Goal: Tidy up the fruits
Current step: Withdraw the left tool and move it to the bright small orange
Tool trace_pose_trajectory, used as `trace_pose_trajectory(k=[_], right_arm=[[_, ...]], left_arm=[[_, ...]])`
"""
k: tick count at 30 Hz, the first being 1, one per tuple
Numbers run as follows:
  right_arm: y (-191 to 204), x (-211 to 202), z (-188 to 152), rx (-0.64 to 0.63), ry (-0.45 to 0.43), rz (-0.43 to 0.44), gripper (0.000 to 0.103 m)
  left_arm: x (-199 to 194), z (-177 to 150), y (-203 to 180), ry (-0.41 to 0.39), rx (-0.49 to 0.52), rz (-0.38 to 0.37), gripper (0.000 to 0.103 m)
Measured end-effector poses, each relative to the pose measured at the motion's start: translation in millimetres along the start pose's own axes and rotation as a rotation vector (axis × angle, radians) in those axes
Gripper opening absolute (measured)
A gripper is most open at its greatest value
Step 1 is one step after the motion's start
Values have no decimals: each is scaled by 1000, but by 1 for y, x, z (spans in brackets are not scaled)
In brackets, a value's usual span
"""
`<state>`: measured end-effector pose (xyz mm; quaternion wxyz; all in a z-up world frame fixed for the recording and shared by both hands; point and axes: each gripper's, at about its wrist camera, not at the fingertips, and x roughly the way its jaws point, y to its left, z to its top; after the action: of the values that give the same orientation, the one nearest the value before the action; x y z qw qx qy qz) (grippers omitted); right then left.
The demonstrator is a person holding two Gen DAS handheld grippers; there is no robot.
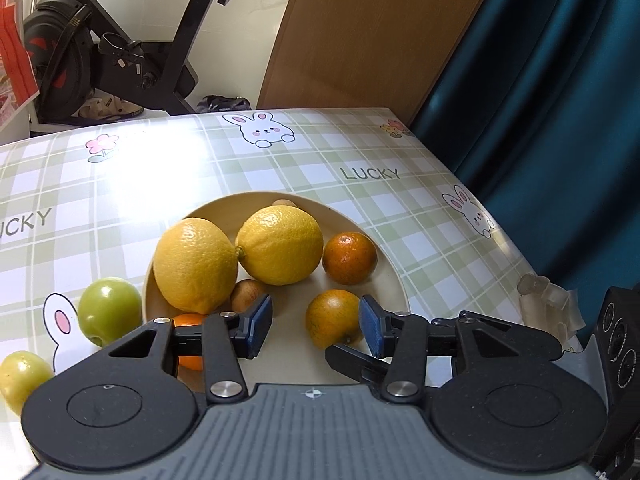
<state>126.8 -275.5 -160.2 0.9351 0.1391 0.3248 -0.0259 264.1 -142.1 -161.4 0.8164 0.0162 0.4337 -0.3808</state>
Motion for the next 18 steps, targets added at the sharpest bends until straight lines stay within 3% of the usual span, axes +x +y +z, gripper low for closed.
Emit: trace_pose_trajectory(k=[10,18], right_arm=[[23,-14,-1,-53,-8,7,50],[54,-12,4,-131,-4,49,50]], left_arm=[[-70,-5,44,-106,-49,33,50],[-110,-28,96,-126,-112,101,50]])
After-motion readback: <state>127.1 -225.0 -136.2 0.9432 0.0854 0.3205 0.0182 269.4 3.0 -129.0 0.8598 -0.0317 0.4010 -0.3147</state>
